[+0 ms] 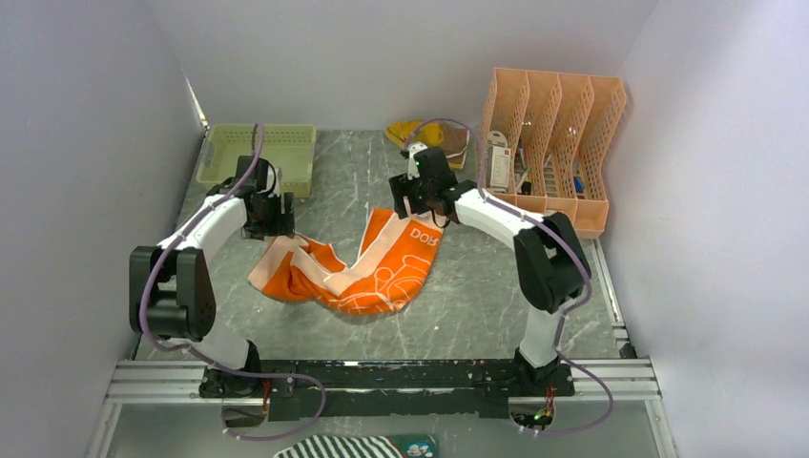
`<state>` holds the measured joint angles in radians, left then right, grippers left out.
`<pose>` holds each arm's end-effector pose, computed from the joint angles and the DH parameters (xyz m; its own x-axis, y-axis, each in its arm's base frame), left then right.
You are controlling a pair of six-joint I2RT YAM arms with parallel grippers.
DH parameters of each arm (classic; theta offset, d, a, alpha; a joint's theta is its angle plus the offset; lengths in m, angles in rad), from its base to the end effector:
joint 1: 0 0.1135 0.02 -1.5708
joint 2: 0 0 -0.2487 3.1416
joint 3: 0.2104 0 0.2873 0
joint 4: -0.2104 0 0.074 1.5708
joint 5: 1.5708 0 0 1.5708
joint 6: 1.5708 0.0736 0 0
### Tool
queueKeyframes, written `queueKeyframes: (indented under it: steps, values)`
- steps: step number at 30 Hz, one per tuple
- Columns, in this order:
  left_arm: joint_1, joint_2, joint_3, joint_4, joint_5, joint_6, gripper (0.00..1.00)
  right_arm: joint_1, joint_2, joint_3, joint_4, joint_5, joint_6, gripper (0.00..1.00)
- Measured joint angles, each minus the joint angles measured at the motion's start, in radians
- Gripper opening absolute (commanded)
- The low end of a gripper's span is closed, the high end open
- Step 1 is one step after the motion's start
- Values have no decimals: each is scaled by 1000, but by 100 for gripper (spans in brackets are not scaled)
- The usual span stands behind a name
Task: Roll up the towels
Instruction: Flatten out the towel at the center of the board.
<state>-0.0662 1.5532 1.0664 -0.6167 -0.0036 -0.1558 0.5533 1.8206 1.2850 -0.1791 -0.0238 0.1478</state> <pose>0.3577 -0.0235 0.1520 -0.8901 -0.0965 -0.4455 -0.0745 0.9950 -0.0667 0.3949 0.2459 0.1660 -0.6311 -0.2168 -0.7448 -0.4526 0.8827 0.1267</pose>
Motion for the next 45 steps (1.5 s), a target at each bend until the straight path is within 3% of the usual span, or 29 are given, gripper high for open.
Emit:
queueKeyframes:
  steps: [10, 17, 19, 21, 24, 26, 29, 45]
  values:
    - [0, 115, -2, 27, -3, 24, 79, -48, 194, 126, -40, -40, -46, 59]
    - [1, 198, 7, 41, -9, 37, 47, -90, 272, 192, -44, -79, -67, 13]
    - [2, 206, 10, 42, -11, 39, 29, -101, 292, 198, -45, -90, -70, 0]
    - [3, 206, 14, 43, -11, 43, 9, -111, 310, 199, -52, -102, -69, 0]
    - [5, 206, 16, 43, -10, 42, 7, -123, 316, 202, -51, -126, -69, 4]
    - [6, 206, 18, 43, -10, 42, 7, -132, 316, 202, -53, -138, -67, 38]
    - [10, 205, 20, 44, -11, 40, 7, -142, 313, 202, -48, -157, -60, 55]
    - [61, -55, 6, 126, -164, -29, 7, -145, 389, 316, -52, -190, -79, 56]
